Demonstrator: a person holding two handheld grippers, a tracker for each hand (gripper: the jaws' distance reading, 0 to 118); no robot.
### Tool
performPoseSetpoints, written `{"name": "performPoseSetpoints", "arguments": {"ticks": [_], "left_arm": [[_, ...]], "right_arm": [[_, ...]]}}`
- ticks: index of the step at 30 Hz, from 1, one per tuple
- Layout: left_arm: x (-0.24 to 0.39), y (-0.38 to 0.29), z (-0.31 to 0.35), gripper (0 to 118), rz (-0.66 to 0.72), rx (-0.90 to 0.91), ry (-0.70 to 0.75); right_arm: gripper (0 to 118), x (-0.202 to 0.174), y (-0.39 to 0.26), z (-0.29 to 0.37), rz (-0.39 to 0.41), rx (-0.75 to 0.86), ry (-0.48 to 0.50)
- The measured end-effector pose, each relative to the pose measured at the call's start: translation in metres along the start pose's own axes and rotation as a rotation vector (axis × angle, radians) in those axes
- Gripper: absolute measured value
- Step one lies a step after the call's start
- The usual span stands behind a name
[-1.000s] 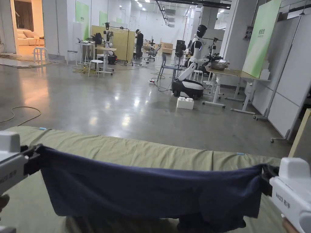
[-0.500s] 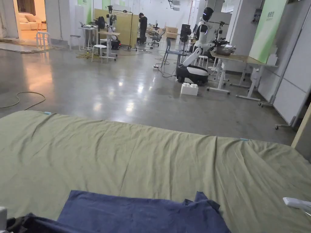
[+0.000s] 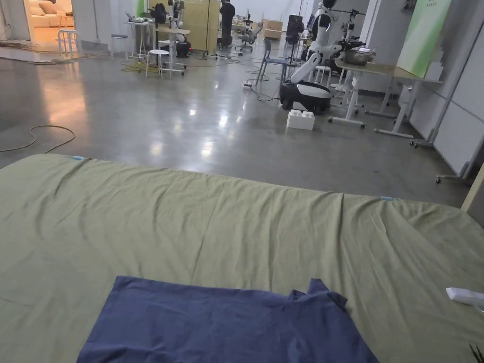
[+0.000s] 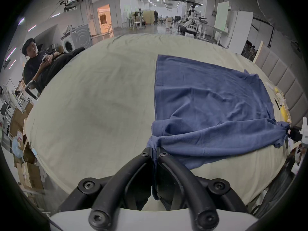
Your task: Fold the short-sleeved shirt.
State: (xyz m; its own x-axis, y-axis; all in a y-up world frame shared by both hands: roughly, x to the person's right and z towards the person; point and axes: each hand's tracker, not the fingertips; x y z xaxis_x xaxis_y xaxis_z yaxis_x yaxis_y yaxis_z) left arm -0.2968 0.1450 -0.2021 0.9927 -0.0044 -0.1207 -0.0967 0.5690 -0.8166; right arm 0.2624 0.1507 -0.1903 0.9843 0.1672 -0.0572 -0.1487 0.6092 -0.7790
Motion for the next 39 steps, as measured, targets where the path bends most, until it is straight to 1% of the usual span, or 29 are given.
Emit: {"name": "performPoseSetpoints", "arguments": {"ticks": [1, 2, 3, 4, 5, 6, 7, 11, 13, 15, 17, 18, 19, 20, 21, 22, 23, 24, 25, 26, 27, 28, 30, 32, 35, 36, 37, 38, 39], "left_arm": [[-0.001, -0.001, -0.001, 6, 0.011, 0.004, -0.002], [-0.002, -0.002, -0.001, 14, 0.023, 0.007, -0.002], [-0.001, -0.003, -0.001, 22, 0.032, 0.012, -0.004], [-0.001, -0.002, 0.001, 33, 0.045, 0.029, -0.003], [-0.001, 0.000, 0.005, 48, 0.050, 0.056, -0.002], [0.000, 0.002, 0.008, 59, 0.054, 0.085, -0.002], [0.005, 0.008, 0.013, 65, 0.045, 0.132, -0.008], [0.023, 0.029, 0.031, 66, -0.007, 0.275, -0.037], [0.036, 0.041, 0.041, 66, -0.028, 0.351, -0.038], [0.049, 0.053, 0.053, 66, -0.045, 0.443, -0.030], [0.065, 0.064, 0.067, 65, -0.066, 0.543, -0.011], [0.071, 0.067, 0.073, 64, -0.076, 0.584, -0.007], [0.078, 0.071, 0.079, 62, -0.090, 0.628, -0.001], [0.085, 0.074, 0.085, 55, -0.099, 0.662, 0.001], [0.091, 0.075, 0.091, 55, -0.111, 0.697, 0.005], [0.097, 0.076, 0.097, 52, -0.124, 0.726, 0.003], [0.102, 0.077, 0.101, 39, -0.135, 0.758, 0.003], [0.106, 0.077, 0.105, 21, -0.129, 0.787, -0.001], [0.110, 0.075, 0.108, 10, -0.131, 0.794, 0.007], [0.113, 0.072, 0.110, 10, -0.123, 0.798, 0.009], [0.113, 0.071, 0.111, 5, -0.117, 0.801, -0.012], [0.114, 0.069, 0.112, 4, -0.104, 0.806, -0.032], [0.114, 0.066, 0.109, 1, -0.091, 0.791, -0.054], [0.110, 0.066, 0.102, 1, -0.087, 0.754, -0.061], [0.096, 0.071, 0.078, 1, -0.048, 0.690, -0.097], [0.089, 0.076, 0.067, 1, -0.022, 0.642, -0.139], [0.080, 0.083, 0.055, 1, -0.004, 0.600, -0.149], [0.073, 0.090, 0.043, 1, 0.002, 0.568, -0.144], [0.066, 0.100, 0.030, 1, -0.006, 0.534, -0.118]], "right_arm": [[6, -0.001, -0.001, -0.003, 0.002, -0.016, -0.001], [9, -0.001, -0.003, -0.005, 0.006, -0.030, -0.001], [19, -0.002, -0.003, -0.006, 0.009, -0.033, -0.006], [34, -0.004, -0.002, -0.005, 0.010, -0.027, -0.016], [53, -0.006, 0.000, -0.003, 0.013, -0.014, -0.036], [66, -0.008, 0.005, 0.002, 0.009, 0.017, -0.060], [72, -0.009, 0.010, 0.007, -0.001, 0.067, -0.066], [79, -0.017, 0.039, 0.023, -0.050, 0.244, -0.034], [79, -0.026, 0.055, 0.032, -0.069, 0.347, -0.038], [79, -0.035, 0.071, 0.042, -0.068, 0.435, -0.033], [76, -0.046, 0.085, 0.054, -0.074, 0.532, -0.021], [71, -0.051, 0.091, 0.059, -0.080, 0.580, -0.016], [62, -0.057, 0.097, 0.066, -0.081, 0.637, -0.014], [49, -0.061, 0.100, 0.072, -0.085, 0.677, -0.009], [49, -0.065, 0.102, 0.076, -0.090, 0.716, -0.011], [45, -0.071, 0.105, 0.080, -0.091, 0.755, -0.023], [30, -0.075, 0.107, 0.085, -0.073, 0.808, -0.042], [16, -0.077, 0.106, 0.086, -0.095, 0.821, -0.032], [9, -0.079, 0.106, 0.087, -0.110, 0.824, -0.024], [7, -0.082, 0.106, 0.087, -0.112, 0.840, -0.015], [4, -0.083, 0.104, 0.087, -0.118, 0.847, 0.001], [2, -0.085, 0.102, 0.086, -0.119, 0.846, 0.002], [1, -0.091, 0.101, 0.085, -0.099, 0.863, -0.008], [0, -0.094, 0.102, 0.081, -0.064, 0.863, -0.017], [0, -0.094, 0.103, 0.070, -0.070, 0.825, 0.017], [0, -0.094, 0.104, 0.066, -0.065, 0.801, 0.020], [0, -0.093, 0.104, 0.060, -0.064, 0.781, 0.027], [0, -0.092, 0.102, 0.055, -0.071, 0.757, 0.035], [0, -0.091, 0.102, 0.051, -0.062, 0.756, 0.028]]}}
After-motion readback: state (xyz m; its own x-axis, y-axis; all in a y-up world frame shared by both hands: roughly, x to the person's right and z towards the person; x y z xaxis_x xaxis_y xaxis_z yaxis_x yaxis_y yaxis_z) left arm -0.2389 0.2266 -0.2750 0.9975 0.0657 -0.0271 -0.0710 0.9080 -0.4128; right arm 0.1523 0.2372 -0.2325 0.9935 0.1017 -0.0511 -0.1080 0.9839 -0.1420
